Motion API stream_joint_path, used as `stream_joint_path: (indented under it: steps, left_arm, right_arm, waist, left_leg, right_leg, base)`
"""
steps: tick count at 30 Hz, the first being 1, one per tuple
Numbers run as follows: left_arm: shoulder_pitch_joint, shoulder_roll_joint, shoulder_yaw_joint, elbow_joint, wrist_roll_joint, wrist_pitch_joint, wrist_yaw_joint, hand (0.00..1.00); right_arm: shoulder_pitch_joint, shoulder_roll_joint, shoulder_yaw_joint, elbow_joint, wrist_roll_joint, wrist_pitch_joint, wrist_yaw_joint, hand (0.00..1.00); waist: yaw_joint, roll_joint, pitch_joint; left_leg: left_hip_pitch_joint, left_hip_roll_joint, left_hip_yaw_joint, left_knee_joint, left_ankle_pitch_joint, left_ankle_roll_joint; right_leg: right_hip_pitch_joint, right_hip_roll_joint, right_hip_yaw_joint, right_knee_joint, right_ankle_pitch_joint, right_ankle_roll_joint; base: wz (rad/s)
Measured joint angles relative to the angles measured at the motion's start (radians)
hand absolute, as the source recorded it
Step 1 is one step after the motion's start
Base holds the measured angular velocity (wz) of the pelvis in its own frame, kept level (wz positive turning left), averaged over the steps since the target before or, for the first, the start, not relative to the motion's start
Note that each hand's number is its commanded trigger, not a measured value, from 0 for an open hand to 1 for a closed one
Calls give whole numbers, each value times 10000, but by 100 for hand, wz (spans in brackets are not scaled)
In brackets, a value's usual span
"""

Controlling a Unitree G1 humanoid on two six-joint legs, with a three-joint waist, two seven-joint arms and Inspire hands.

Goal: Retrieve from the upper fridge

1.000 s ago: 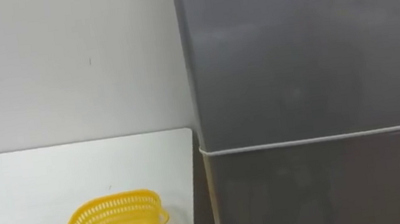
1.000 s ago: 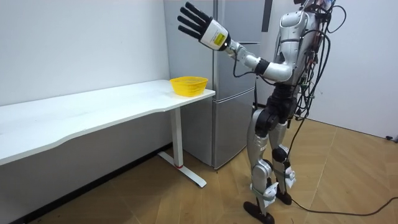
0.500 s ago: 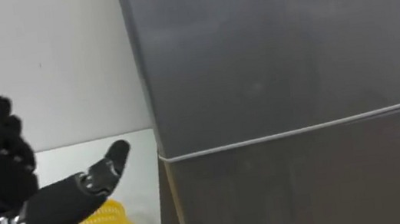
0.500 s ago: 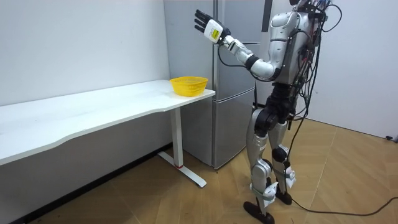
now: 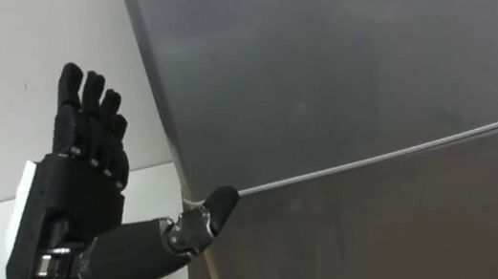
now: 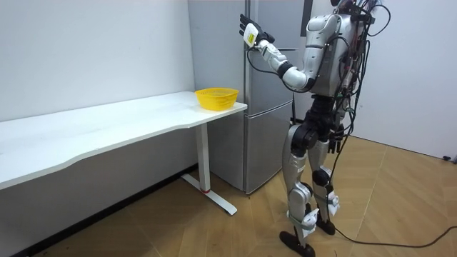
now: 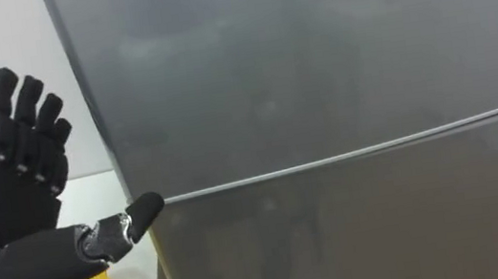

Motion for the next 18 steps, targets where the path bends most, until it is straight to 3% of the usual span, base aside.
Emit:
stream_joint_path:
  steps: [9,18]
  left_arm:
    - [-155,0,23,1,-209,375,-286,0]
    - [-155,3,33,2,-198,449,-323,0]
  right_arm:
    - [204,15,7,12,-65,315,3,0]
    - [59,18,-6,-42,-139,419,20,0]
  waist:
    - [29,22,-24]
    - [46,-4,-7]
  left_leg:
    - [35,1,-2,1,0,0]
    - [52,11,118,2,0,0]
  right_leg:
    - [6,5,34,30,0,0]
    - [-66,4,128,139,-5,1]
  base:
    - [0]
    - [-1]
